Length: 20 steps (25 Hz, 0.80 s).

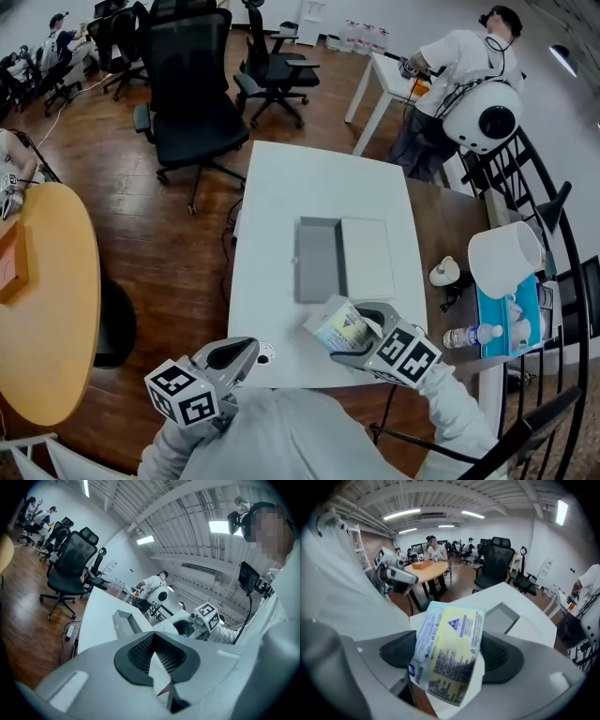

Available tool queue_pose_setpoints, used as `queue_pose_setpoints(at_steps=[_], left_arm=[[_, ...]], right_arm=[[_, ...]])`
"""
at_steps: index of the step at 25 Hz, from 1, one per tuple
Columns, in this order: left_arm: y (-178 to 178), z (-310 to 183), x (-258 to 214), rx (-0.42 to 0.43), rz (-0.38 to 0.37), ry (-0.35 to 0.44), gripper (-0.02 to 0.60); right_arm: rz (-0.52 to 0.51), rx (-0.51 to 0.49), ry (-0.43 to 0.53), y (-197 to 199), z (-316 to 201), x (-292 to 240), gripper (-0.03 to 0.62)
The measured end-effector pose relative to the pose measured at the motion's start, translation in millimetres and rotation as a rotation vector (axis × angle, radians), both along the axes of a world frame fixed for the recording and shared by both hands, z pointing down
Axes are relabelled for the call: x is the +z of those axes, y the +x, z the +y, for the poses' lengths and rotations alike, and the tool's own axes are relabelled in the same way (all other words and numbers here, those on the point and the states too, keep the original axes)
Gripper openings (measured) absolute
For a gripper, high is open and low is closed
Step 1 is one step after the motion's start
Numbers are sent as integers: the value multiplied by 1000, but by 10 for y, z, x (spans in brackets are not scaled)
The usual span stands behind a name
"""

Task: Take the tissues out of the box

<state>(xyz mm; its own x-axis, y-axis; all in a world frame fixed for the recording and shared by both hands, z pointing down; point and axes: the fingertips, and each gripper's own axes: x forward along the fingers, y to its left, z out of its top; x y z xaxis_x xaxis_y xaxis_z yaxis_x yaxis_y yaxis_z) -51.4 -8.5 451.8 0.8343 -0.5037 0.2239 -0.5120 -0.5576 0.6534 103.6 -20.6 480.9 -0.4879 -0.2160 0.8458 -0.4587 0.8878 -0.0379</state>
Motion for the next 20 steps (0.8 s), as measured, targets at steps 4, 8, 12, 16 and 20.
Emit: queue_pose_setpoints(at_steps=[4,8,12,16,20], left_arm=[[110,65,-5,15,-21,0,13],[135,138,5,3,-42,-5,13],[162,195,20,-15,-56,-10,14],[185,215,-3,-25,-74,3,12],[170,224,-15,-41,-78,2,12]], right_arm=[[76,-67,-76,7,214,647,436],[197,-222,-74,51,277,1021,436],[241,-322,-110,118,325,1266,436],[205,-313,-134,129,286,1356,436],[172,-302,-170,153,254,1355,444]])
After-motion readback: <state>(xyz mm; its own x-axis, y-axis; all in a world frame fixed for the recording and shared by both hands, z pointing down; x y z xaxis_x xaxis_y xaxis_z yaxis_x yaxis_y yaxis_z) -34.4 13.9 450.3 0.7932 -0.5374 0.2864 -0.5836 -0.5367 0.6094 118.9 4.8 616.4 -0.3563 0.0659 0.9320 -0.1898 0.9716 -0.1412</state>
